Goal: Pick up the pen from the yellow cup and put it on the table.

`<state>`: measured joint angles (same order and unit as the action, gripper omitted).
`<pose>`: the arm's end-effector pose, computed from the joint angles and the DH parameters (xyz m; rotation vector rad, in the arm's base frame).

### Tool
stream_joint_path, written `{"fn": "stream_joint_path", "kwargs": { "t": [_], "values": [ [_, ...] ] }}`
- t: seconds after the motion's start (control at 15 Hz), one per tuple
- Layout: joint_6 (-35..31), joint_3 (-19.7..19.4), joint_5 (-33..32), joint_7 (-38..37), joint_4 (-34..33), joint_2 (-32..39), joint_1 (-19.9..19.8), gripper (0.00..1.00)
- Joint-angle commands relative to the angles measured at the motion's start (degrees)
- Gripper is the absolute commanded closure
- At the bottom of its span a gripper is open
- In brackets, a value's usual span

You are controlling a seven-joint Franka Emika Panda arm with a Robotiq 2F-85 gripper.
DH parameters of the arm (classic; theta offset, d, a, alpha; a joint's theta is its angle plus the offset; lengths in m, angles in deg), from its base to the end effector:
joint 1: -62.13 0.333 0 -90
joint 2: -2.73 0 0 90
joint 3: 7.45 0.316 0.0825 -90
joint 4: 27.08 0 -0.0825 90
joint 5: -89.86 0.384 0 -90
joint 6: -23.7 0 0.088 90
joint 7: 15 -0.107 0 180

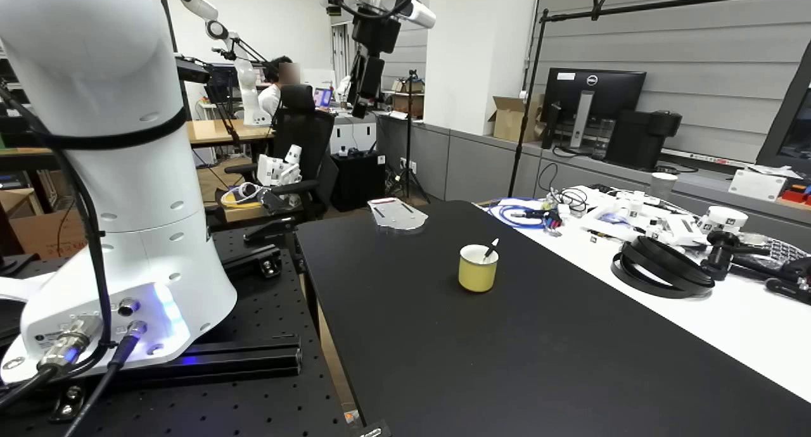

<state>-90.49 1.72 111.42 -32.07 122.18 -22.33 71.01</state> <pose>0.3511 0.1361 0.3860 -2.9086 0.2764 0.3533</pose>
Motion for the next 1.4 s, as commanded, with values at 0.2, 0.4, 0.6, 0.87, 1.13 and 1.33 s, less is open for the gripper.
{"fn": "stream_joint_path", "kwargs": {
  "t": [0.2,0.4,0.6,0.87,1.13,1.33],
  "values": [
    [0.9,-2.0,-3.2,4.3,-6.9,9.5,-2.8,0.00],
    [3.1,-4.2,-4.9,8.7,-14.0,18.2,-4.4,0.00],
    [7.6,-6.2,-5.5,14.1,-23.8,28.0,-5.8,0.00],
    [11.8,-7.2,-7.9,16.3,-36.6,39.4,-7.1,0.00],
    [15.7,-7.1,-16.7,18.1,-49.7,49.8,-6.1,0.00],
    [17.3,-7.2,-23.5,18.7,-58.8,57.0,-4.6,0.00]
  ]
}}
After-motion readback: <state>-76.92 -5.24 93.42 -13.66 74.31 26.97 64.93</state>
